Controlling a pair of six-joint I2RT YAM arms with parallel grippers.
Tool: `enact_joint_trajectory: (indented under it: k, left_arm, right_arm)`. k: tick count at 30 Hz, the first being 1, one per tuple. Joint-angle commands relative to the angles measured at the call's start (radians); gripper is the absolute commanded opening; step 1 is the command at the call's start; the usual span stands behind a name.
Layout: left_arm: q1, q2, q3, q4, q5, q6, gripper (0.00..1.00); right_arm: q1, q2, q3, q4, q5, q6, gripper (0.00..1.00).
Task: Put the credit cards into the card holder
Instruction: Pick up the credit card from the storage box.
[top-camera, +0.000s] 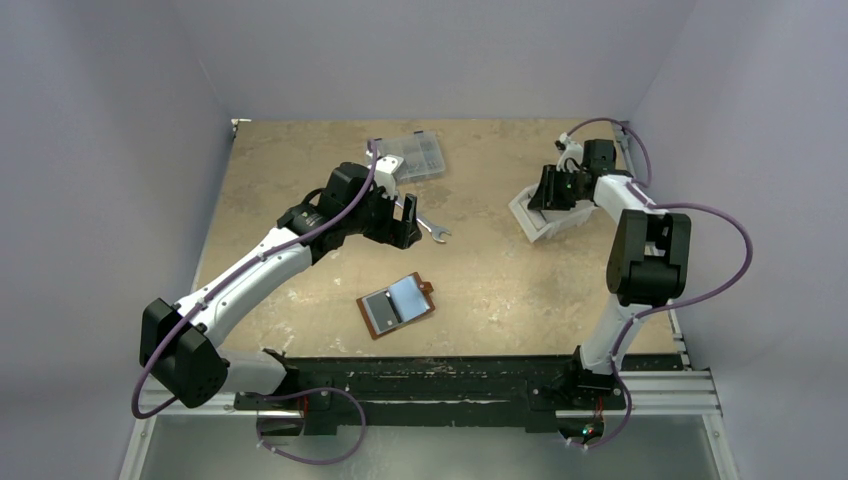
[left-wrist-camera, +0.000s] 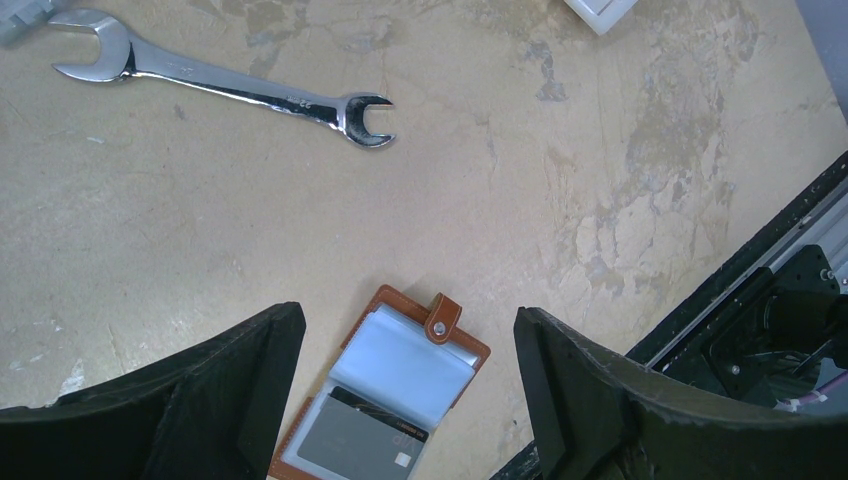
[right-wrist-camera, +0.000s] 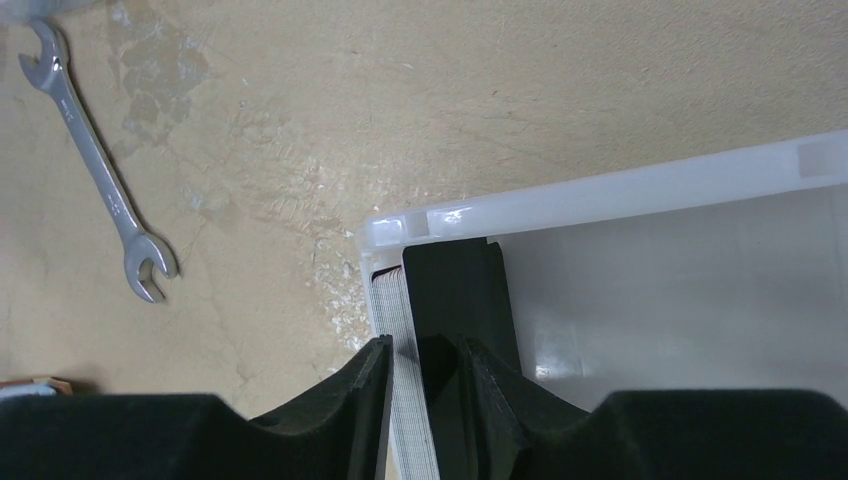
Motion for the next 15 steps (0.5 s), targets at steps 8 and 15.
enact_joint_trajectory:
  k: [8, 15]
  left_arm:
    - [-0.004, -0.010, -0.004, 0.036, 0.020, 0.020, 0.83]
    - [-0.005, -0.009, -0.006, 0.036, 0.021, 0.020, 0.83]
  right_arm:
    - [-0.012, -0.076, -0.006, 0.020, -0.053, 0.005, 0.30]
    - [-0.015, -0.080, -0.008, 0.024, -0.059, 0.005, 0.21]
